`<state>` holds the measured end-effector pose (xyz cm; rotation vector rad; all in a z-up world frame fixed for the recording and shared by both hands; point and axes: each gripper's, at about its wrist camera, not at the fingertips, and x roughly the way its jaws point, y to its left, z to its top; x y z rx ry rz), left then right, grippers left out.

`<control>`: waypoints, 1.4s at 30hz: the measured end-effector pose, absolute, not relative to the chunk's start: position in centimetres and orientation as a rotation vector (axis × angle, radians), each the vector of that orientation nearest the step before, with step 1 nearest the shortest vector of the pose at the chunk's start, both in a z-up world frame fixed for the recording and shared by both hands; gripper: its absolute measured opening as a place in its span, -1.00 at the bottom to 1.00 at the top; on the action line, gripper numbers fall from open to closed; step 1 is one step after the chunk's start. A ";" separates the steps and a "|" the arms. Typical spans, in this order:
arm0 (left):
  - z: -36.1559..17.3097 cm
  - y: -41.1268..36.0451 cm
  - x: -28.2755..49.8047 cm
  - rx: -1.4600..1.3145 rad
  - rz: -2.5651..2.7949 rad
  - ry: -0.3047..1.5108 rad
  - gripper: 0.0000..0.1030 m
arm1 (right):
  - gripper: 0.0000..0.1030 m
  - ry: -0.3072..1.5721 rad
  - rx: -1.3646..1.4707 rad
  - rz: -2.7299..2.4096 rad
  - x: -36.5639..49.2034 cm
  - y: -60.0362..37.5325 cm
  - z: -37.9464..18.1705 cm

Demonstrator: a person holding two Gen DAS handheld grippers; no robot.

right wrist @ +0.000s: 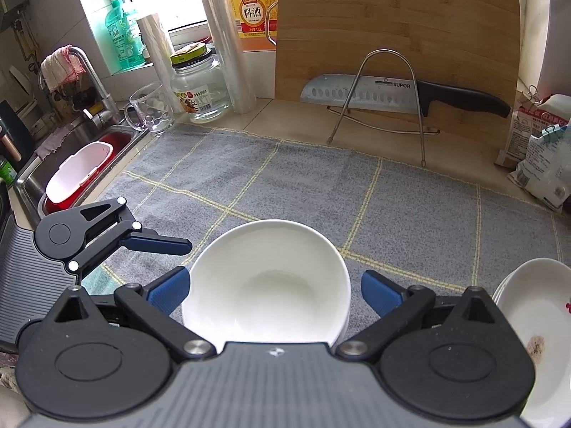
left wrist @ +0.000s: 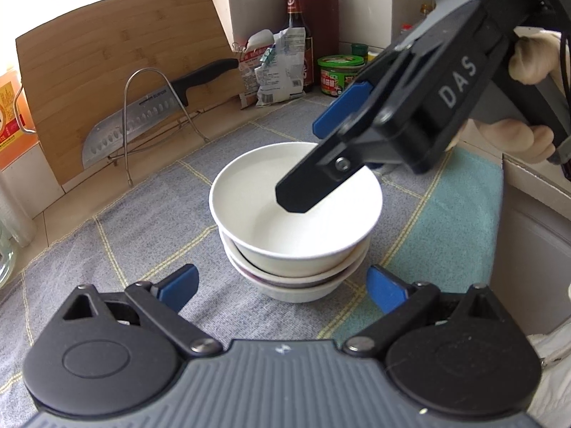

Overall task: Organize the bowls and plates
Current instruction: 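Grasp the three-bowl stack from opposite sides with both grippers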

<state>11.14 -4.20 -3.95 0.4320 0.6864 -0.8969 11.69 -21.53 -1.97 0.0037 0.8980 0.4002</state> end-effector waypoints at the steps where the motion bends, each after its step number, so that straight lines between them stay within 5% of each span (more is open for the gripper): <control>1: -4.2 -4.2 11.2 0.430 -0.901 0.698 0.94 | 1.00 0.893 0.000 0.405 11.5 -21.6 -1.9; 34: -8.5 -6.6 13.4 0.393 -0.689 0.957 1.00 | 1.00 0.979 -0.347 0.675 11.2 -24.8 -11.4; 42: -9.1 -5.5 13.7 0.397 -0.791 0.860 1.00 | 1.00 0.943 -0.362 0.638 10.5 -24.4 -11.5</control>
